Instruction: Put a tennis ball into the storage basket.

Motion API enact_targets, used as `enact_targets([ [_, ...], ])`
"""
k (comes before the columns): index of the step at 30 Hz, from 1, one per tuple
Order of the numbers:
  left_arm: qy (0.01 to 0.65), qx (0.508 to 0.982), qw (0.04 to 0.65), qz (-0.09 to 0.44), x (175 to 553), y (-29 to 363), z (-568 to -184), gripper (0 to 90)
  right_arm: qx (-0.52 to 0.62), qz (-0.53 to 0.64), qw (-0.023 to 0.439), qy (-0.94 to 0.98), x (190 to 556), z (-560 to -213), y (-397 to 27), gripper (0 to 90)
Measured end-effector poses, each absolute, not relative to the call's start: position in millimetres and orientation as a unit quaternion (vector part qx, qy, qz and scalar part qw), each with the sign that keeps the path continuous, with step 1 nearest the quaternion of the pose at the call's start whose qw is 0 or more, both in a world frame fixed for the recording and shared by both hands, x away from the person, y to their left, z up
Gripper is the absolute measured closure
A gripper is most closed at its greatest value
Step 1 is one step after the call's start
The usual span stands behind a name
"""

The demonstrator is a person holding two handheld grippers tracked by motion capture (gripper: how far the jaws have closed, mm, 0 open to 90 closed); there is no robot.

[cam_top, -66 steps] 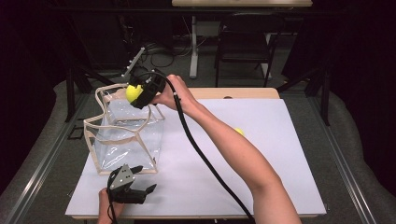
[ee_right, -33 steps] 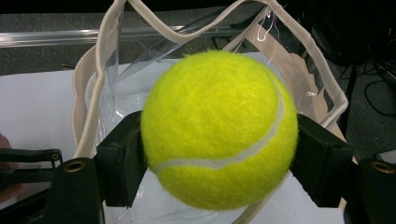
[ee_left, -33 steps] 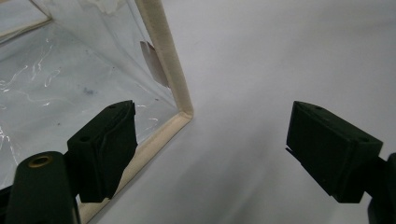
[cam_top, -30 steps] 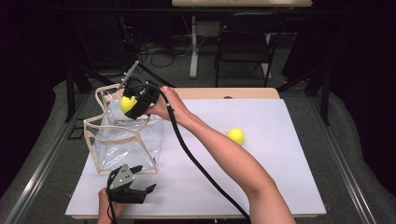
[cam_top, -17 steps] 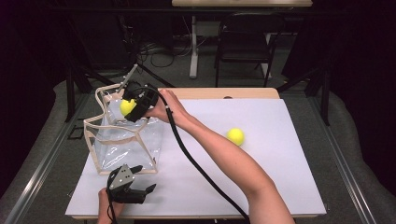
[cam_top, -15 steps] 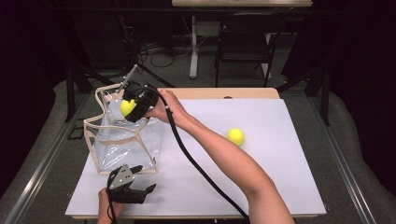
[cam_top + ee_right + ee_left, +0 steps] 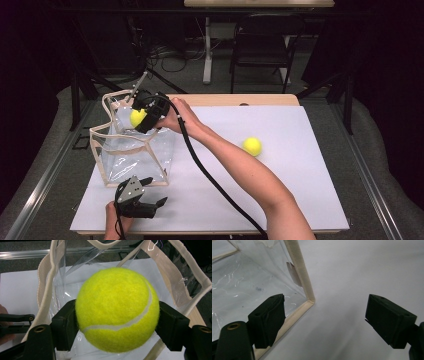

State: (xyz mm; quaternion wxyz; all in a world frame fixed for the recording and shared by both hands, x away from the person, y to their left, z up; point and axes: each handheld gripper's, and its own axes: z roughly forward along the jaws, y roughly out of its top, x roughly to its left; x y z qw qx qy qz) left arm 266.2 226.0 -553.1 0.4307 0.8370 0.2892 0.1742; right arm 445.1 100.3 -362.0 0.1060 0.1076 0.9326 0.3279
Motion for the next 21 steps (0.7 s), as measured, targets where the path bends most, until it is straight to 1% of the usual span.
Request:
enact_targets([
  [21, 0.289, 0.837, 0.430, 0.175, 265.9, 226.9, -552.8, 16.2, 0.104, 0.313, 0.098, 0.939, 444.7, -366.8, 100.8, 26.4],
])
